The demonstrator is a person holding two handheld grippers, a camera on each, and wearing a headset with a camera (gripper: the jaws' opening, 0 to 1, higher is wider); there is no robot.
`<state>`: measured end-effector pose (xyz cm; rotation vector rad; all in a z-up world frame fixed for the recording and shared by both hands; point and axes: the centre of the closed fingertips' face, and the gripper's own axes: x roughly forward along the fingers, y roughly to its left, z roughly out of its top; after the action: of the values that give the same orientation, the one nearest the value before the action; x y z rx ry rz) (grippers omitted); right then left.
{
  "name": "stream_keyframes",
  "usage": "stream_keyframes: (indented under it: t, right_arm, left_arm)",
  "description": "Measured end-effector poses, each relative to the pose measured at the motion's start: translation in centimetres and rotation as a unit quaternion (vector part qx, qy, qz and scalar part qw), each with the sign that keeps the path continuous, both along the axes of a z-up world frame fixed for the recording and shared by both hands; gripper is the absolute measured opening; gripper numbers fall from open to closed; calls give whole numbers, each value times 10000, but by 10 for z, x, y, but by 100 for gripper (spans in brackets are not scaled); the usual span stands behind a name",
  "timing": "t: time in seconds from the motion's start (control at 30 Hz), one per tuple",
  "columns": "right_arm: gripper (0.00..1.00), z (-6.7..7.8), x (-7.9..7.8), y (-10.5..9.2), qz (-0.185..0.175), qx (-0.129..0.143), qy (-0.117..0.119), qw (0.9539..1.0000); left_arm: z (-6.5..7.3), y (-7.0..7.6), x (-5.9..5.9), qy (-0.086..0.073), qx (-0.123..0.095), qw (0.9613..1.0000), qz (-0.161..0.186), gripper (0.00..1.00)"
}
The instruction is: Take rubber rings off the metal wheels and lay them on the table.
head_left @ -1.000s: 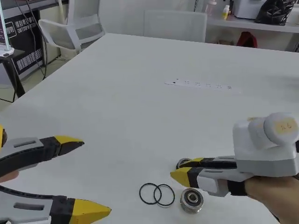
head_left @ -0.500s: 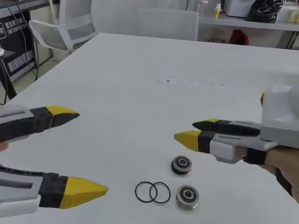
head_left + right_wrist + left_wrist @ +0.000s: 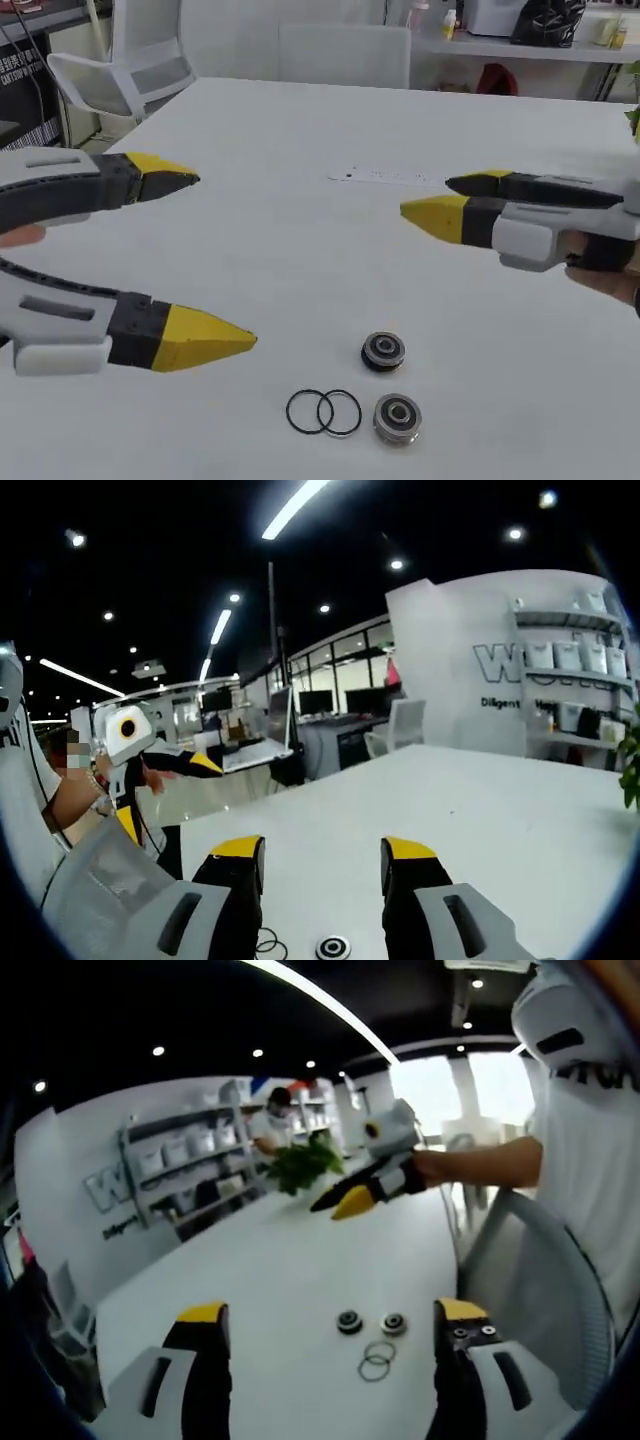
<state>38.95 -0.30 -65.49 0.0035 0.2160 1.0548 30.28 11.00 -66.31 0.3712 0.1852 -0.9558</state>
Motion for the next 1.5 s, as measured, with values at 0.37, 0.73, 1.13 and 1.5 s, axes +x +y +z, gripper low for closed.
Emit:
stream_keyframes:
  t: [0.37,0.73,1.13,1.5]
  right_arm:
    - [38,-24,11,2,297,-299,-45,9991]
    - [33,-94,11,-8,341,-502,716,9956]
    - [29,-147,9,-14,352,-1071,1144,9870]
    - [26,-184,-4,-12,599,-1731,1256,9750]
  left_arm:
    - [20,-29,47,-256,-172,9980,-560,77]
    - [-18,-83,87,-68,-220,9950,-972,67]
    - [-85,-97,108,547,6,9942,-921,53]
    - [-141,-111,94,688,370,9924,-947,31]
